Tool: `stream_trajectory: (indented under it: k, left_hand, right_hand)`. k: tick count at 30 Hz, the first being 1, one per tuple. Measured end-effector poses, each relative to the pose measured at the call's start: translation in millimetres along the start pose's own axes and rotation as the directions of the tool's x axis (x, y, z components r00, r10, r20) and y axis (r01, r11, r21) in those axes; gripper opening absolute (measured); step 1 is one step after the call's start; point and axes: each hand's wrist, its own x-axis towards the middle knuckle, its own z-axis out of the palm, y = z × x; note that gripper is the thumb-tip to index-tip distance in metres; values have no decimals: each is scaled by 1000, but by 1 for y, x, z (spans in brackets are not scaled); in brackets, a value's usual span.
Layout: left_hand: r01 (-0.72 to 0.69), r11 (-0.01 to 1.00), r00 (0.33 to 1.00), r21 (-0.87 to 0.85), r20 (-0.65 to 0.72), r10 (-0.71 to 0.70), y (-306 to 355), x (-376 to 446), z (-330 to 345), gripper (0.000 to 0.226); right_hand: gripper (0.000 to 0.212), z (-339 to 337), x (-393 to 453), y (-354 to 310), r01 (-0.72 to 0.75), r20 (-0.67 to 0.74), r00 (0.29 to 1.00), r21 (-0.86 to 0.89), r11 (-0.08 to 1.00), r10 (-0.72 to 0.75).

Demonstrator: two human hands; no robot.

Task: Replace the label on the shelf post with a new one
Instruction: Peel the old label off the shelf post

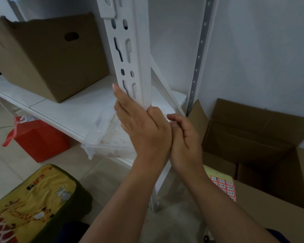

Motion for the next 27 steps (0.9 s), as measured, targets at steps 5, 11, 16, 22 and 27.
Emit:
stream_trajectory:
  k: [5,11,16,22,27]
  left_hand:
    - [1,1000,1000,-12,-18,-1,0,0,0,71]
    - [-6,999,999,-39,35,8,-3,-1,-5,74]
    - [-26,987,983,-158,173,54,-12,-1,-22,74]
    - [147,892,951,-427,310,-9,-27,7,-36,58]
    - [258,841,917,-475,394,-59,-30,8,-34,56]
  right_hand:
    - [22,1,-1,1,-12,-6,1000,6,1000,12]
    - [22,-1,0,-4,-49,33,998,79,996,46]
    - [22,3,14,-14,-126,147,984,199,972,97]
    - [21,23,18,-24,-71,125,991,255,964,40]
    - [23,28,21,-24,-60,63,997,273,960,44]
